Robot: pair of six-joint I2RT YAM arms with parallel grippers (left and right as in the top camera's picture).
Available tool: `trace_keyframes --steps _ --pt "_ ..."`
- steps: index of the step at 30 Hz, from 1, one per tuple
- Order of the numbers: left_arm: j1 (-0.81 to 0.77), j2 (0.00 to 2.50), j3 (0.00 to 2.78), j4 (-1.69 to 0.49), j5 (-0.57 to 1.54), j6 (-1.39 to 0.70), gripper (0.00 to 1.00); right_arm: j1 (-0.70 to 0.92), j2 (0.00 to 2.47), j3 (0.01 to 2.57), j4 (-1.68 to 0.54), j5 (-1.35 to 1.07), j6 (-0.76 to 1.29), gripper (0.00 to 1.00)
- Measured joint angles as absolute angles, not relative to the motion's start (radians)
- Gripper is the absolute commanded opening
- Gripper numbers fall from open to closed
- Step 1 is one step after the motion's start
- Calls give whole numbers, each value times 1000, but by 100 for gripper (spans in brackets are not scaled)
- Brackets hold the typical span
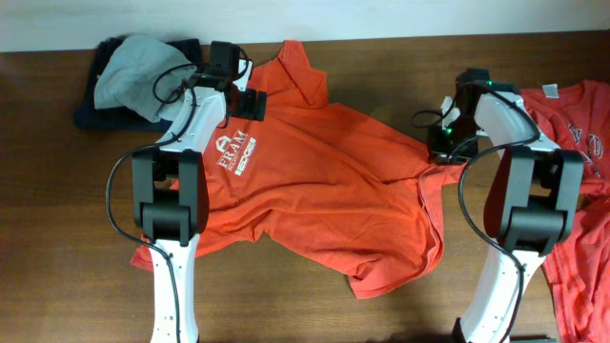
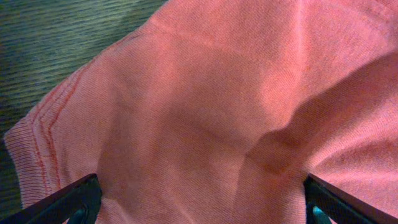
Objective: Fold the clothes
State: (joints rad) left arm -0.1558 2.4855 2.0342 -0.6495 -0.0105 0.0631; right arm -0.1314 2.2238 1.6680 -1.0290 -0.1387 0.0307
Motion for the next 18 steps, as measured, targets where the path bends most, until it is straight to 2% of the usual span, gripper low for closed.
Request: trace_keyframes --steps 7,13,18 --pt "-156 2486 2034 -649 -10 63 99 -171 2218 1655 -1158 54 31 23" --pt "-156 2486 2034 -649 -11 63 99 -339 2227 1722 -1310 178 54 28" --pt "-154 2486 2034 -649 -6 63 99 -400 2230 1744 -1336 177 78 27"
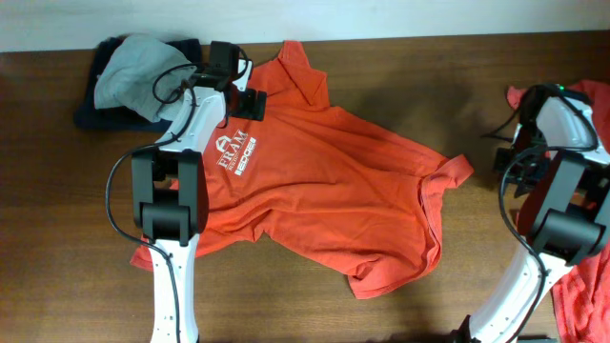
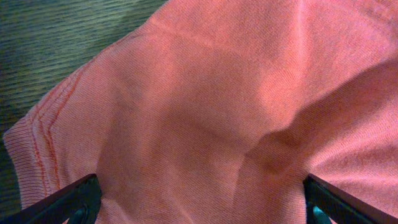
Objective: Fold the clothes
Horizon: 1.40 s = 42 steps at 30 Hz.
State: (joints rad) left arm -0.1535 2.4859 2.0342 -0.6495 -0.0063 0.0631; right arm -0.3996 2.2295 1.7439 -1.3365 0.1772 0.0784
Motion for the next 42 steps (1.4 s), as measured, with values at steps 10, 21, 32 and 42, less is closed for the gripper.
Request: trace_keyframes --steps 10,21,32,42 --pt "-148 2487 2036 -651 0 63 99 -279 2232 1916 -1397 -332 -34 29" --pt "-147 2489 2040 -657 -1 63 99 -93 2233 1663 -1195 -304 -38 29" --pt "-138 2489 2040 -658 4 64 99 -244 2233 1651 -1342 -31 -5 31" --pt "-78 2489 2041 -668 3 63 99 -413 2233 1661 -1364 130 109 35"
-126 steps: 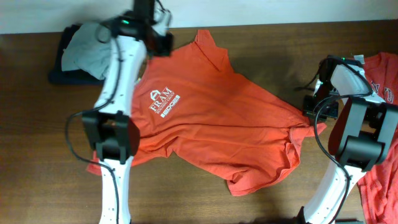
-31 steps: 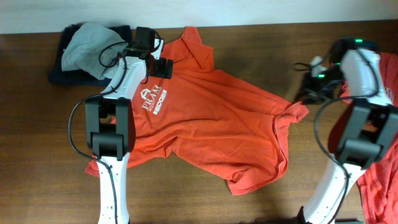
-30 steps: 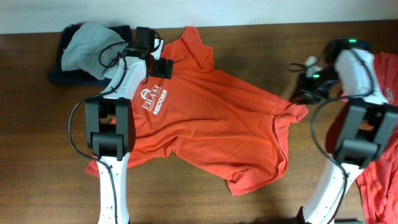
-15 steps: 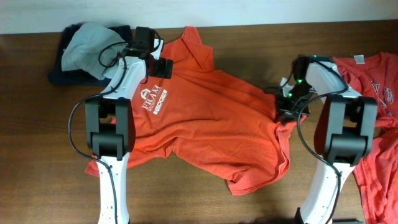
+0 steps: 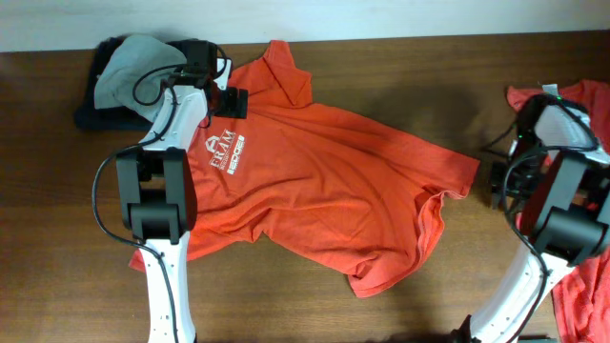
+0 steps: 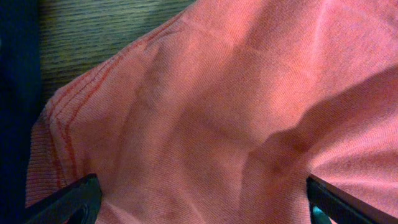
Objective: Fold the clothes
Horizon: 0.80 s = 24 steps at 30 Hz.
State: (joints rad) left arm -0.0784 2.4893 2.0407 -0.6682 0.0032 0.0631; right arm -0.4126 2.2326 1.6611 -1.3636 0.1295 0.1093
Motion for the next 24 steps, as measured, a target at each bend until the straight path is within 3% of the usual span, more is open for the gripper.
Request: trace_keyframes --steps 10,21,24 --pt "-79 2491 2049 -677 3 63 99 -361 2225 1933 -1461 -96 27 34" --pt "-85 2515 2300 -971 53 50 99 -223 2223 1798 -1269 -134 18 34" --pt "-93 2511 2429 -1061 109 41 99 -199 2223 1708 -1171 -138 17 27"
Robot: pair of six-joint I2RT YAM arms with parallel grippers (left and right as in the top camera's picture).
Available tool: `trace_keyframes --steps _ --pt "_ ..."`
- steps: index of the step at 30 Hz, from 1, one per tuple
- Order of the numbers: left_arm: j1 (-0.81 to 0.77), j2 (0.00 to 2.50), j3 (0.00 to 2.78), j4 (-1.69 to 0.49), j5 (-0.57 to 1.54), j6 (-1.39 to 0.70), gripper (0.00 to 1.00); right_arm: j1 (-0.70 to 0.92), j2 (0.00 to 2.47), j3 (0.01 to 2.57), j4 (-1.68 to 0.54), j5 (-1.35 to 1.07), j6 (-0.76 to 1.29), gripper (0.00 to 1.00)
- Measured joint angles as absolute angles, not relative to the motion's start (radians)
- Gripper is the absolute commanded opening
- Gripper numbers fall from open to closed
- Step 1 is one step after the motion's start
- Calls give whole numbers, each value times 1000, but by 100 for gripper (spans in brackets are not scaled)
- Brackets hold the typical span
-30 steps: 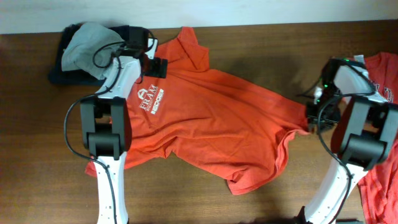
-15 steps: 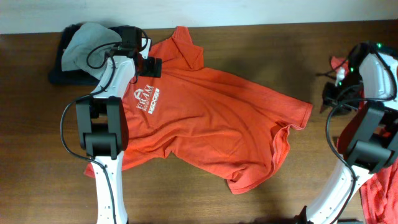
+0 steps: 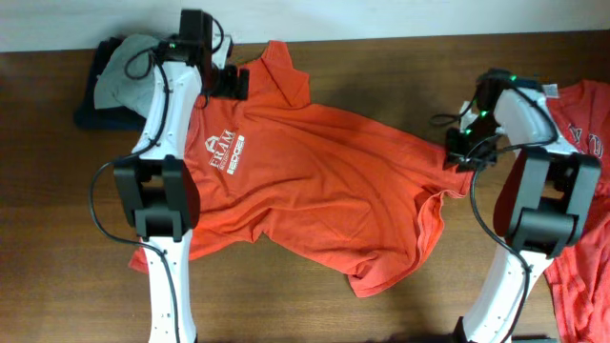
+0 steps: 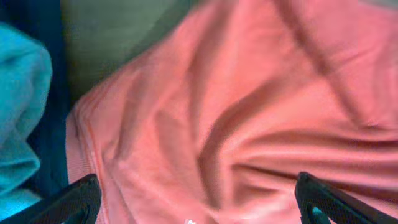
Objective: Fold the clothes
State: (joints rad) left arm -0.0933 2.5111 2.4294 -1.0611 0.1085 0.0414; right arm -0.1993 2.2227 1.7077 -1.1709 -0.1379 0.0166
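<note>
An orange T-shirt point(image 3: 324, 191) with a white logo lies spread across the wooden table, chest up and lying slantwise. My left gripper point(image 3: 232, 82) hovers over its back-left shoulder. In the left wrist view the two fingertips point(image 4: 84, 194) stand far apart and open, with wrinkled orange cloth point(image 4: 249, 124) spanning the gap point(image 4: 196, 190) between them. My right gripper point(image 3: 460, 152) sits at the end of the shirt's right sleeve. Its jaws are hidden from above, so whether they pinch the sleeve is unclear.
A pile of grey and dark blue clothes point(image 3: 124, 76) lies at the back-left corner, right beside the left gripper; it shows as dark blue cloth point(image 4: 53, 93) in the left wrist view. Red garments point(image 3: 583, 133) lie along the right edge, behind the right arm.
My right gripper has come back from the bare table right of the shirt to the sleeve end. My left gripper has moved toward the back edge, with more of the blue pile in its view.
At first my right gripper was at the bunched right sleeve and my left over the shoulder. Then the right arm stood off to the right and the sleeve lay stretched out. Later the left gripper and shirt stood farther left. Now the right is at the sleeve again.
</note>
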Motion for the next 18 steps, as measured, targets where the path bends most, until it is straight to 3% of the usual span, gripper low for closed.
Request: trace_keyframes --steps 8,18 --pt "-100 2502 2537 -1183 182 25 99 -188 2136 1511 -899 -121 45 21" --pt "-100 2502 2537 -1191 270 17 99 -176 2167 1509 -569 33 56 20"
